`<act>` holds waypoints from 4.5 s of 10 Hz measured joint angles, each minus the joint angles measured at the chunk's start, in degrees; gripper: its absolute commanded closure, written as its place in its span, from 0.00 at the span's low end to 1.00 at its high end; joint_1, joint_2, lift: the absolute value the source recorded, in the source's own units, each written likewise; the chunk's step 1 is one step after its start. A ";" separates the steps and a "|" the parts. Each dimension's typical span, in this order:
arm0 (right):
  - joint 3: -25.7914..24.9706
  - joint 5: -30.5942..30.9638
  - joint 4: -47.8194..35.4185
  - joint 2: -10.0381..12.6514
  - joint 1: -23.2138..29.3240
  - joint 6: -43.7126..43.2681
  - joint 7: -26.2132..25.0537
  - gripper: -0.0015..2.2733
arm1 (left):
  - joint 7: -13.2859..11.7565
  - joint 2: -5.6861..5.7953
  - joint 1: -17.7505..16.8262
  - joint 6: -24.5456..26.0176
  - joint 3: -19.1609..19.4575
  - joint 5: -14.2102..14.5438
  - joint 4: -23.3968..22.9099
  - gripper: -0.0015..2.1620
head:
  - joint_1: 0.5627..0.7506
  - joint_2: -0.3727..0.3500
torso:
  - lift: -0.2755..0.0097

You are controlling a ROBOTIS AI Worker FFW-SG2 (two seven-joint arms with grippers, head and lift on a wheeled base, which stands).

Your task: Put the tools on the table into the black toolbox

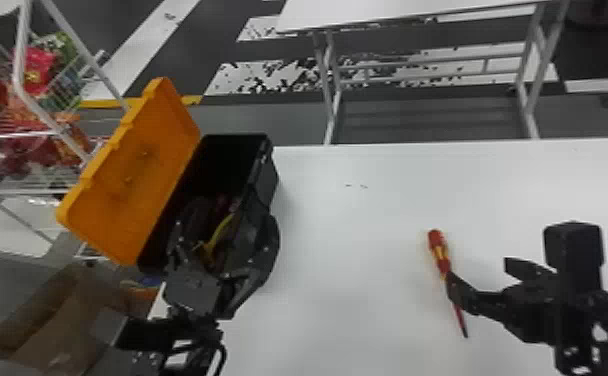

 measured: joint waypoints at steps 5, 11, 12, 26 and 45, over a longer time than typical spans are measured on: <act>3.40 0.58 5.61 0.00 -1.64 0.87 -0.89 0.06 | 0.03 0.23 -0.27 0.00 -0.11 0.46 0.75 0.02 | 0.70 0.99 | 0.70; 4.49 1.37 7.56 0.00 -2.53 3.53 -0.88 0.34 | 0.09 0.39 -1.07 0.00 -0.60 1.13 1.86 0.02 | 0.70 1.00 | 0.70; 4.48 1.37 7.70 0.00 -2.54 3.87 -0.87 0.56 | 0.08 0.38 -1.14 0.00 -0.69 1.17 2.06 0.02 | 0.70 1.00 | 0.70; 5.23 7.27 -3.90 0.00 4.95 -4.46 1.50 0.99 | -2.59 0.59 -1.11 4.13 -3.25 3.03 -4.57 0.02 | 0.70 0.94 | 0.70; 13.88 10.51 -9.37 0.00 11.74 -21.19 9.30 0.99 | -12.92 -1.61 -11.20 64.34 1.30 29.92 -10.54 0.78 | 0.70 0.97 | 0.70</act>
